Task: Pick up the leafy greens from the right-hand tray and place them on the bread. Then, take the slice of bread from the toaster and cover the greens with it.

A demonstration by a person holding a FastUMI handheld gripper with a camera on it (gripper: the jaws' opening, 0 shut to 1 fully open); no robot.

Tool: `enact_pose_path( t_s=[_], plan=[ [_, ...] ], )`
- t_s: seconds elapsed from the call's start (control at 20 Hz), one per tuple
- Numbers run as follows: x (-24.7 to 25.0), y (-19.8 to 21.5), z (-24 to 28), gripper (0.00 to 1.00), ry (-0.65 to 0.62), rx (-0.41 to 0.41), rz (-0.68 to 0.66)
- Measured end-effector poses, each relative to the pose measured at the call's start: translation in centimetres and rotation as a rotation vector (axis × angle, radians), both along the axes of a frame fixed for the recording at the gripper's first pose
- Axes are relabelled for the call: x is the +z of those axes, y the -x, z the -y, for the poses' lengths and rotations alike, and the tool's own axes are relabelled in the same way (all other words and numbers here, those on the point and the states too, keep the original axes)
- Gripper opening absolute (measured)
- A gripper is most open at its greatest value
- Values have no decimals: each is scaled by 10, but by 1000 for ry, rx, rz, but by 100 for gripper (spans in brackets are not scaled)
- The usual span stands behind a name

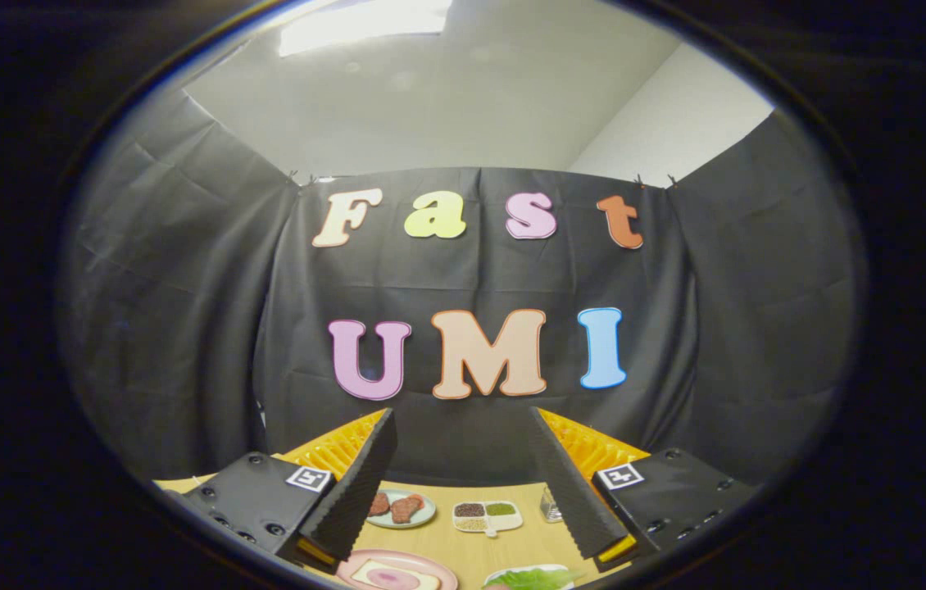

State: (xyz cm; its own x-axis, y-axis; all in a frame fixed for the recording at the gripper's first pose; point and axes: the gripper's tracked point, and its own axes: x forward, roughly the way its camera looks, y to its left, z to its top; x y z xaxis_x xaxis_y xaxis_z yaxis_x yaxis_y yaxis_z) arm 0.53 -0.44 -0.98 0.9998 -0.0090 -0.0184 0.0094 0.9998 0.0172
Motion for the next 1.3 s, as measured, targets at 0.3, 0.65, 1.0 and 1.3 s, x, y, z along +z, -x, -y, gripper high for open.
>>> enact_pose_path(
  t_s=[0.3,0.65,1.0,1.3],
  plan=[
    [-14,0,21,100,-11,-19,-28],
    [-30,1,52,100,-13,-36,-67],
    [-51,-2,77,100,24,-19,-113],
    [-109,-4,112,100,80,28,-274]
  ],
)
